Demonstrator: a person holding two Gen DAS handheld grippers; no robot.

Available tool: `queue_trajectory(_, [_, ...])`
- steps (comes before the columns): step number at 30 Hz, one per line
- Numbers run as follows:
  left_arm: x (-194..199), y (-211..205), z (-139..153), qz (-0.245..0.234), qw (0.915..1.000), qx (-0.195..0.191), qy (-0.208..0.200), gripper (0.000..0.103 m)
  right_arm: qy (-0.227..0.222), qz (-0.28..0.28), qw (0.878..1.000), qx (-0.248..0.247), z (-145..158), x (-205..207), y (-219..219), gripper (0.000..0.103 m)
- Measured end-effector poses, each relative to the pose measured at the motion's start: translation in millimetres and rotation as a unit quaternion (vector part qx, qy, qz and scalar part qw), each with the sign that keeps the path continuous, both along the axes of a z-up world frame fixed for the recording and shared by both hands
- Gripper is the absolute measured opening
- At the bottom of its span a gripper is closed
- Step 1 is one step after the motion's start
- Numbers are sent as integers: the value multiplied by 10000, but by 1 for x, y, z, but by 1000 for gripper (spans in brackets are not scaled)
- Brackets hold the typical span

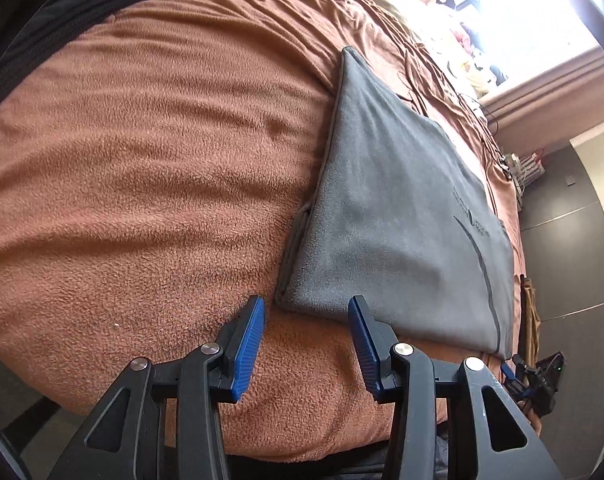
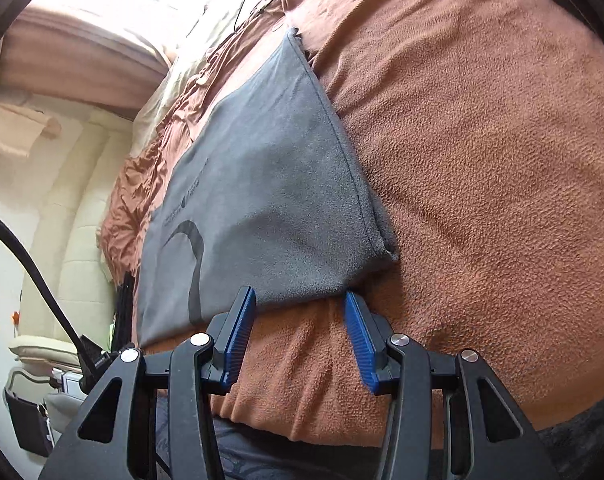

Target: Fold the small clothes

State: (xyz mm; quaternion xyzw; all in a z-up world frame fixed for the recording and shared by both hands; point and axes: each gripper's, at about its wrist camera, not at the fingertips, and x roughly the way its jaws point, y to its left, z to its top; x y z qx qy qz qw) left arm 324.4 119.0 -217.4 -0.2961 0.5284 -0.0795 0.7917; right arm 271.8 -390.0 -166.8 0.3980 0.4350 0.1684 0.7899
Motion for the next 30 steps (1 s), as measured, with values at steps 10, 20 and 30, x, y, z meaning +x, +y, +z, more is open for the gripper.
queue_trajectory(10, [9,0,-10,193,9991,-374,26,46,-3,-232,9982,554,-26,4,-10,43])
queue_trajectory(20, [0,2,6,248,9969,-485,-566,37,-439,-369,9960,686,-18,-15,-11,43])
queue_trajectory(30, [13,1,-14,419,9987,-90,-267,17,-192,-561,9979,257,-32,-14,-3,25])
